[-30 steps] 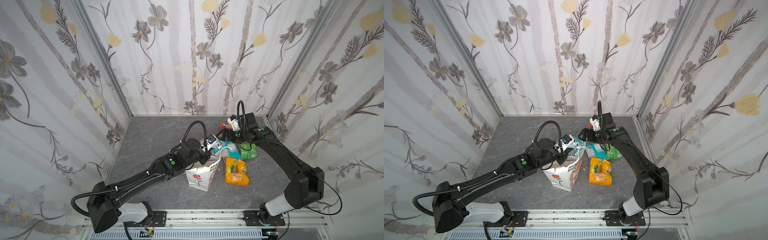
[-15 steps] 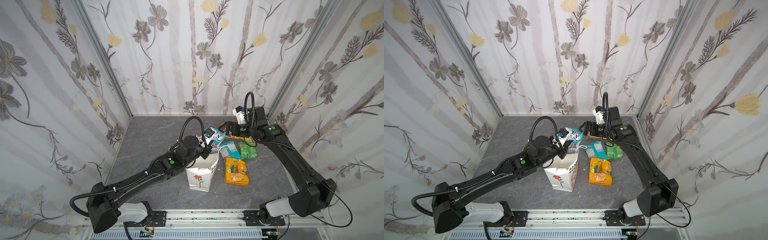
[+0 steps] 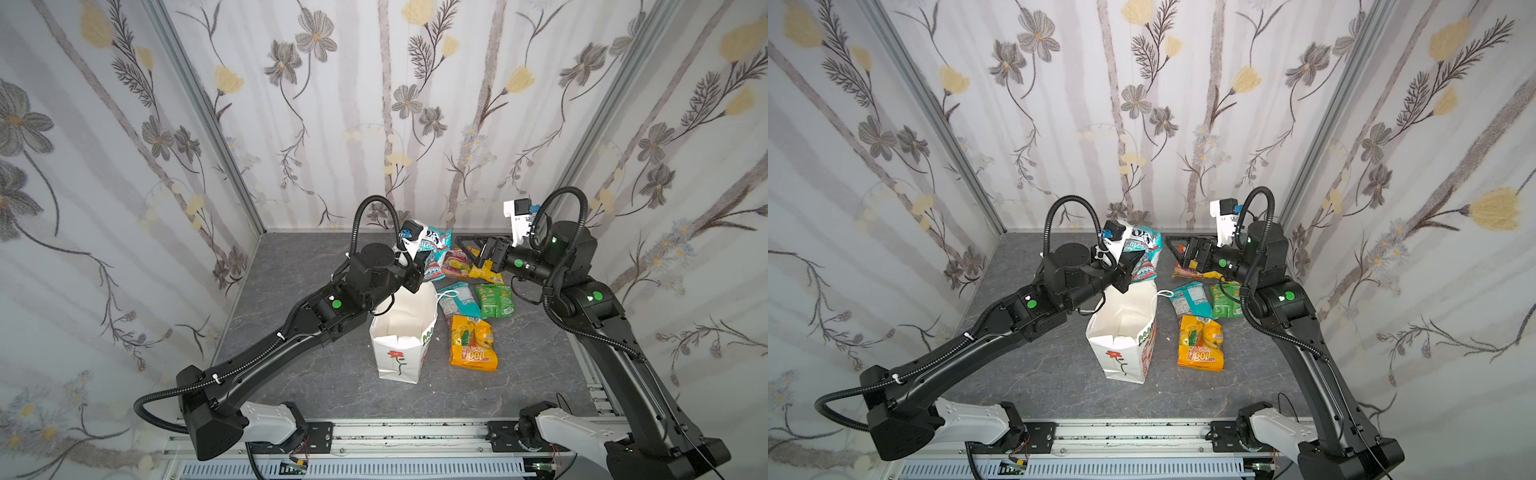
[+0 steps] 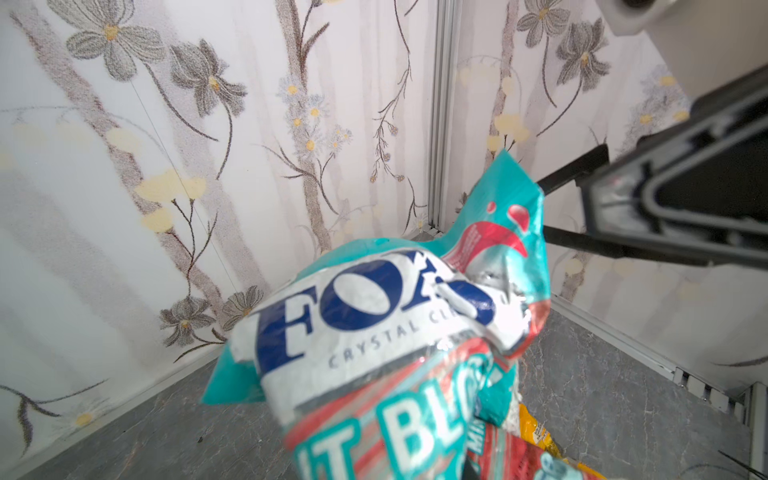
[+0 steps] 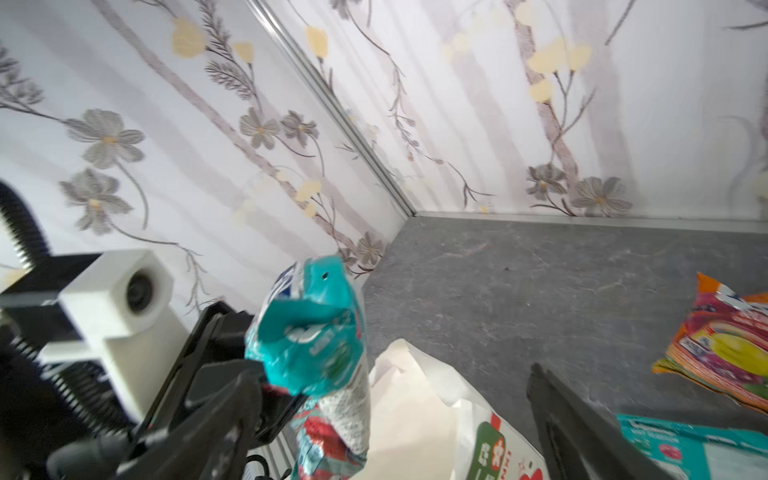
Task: Take the snacks out of the paper bag
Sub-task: 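Grasp the Mint Blossom pack with the right gripper and open the left gripper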
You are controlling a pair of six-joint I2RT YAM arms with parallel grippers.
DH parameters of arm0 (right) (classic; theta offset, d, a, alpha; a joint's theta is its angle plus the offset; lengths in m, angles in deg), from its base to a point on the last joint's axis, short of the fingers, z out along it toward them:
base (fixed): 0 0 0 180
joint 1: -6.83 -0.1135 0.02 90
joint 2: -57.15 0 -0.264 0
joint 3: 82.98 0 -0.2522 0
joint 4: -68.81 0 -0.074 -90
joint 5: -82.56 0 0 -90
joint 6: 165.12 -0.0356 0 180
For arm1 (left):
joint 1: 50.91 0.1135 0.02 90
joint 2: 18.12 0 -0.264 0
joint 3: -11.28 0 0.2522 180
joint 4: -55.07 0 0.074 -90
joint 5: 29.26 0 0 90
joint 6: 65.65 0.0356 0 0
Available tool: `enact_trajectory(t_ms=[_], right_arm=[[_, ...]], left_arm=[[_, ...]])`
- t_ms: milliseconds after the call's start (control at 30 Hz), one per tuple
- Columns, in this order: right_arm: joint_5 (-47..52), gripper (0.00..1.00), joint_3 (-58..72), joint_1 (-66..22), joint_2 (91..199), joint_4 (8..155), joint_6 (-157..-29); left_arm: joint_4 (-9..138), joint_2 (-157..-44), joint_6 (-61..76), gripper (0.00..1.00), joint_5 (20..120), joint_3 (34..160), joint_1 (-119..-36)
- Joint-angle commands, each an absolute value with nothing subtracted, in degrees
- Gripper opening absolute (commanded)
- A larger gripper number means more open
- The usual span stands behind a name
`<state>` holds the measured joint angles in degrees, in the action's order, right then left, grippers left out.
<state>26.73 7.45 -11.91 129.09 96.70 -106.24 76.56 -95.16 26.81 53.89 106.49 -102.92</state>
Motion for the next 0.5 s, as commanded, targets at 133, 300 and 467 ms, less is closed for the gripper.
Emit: enact_trajectory(t_ms=[133, 300, 467], right_arm=[[35.16, 0.99, 10.01, -13.34, 129.87, 82.63, -111.93], [36.08, 0.81, 12.62, -15.29, 131.09, 75.17, -117.53], [35.98, 0.54, 13.45, -16.4, 131.68, 73.53, -119.27]], left_arm=[[87.58, -98.66, 21.64, 0.0, 61.78, 115.89, -102.52], [86.69, -98.85, 20.58, 0.0, 63.03, 115.51, -102.51], [85.28, -98.28, 20.41, 0.0, 62.32, 113.82, -102.55]])
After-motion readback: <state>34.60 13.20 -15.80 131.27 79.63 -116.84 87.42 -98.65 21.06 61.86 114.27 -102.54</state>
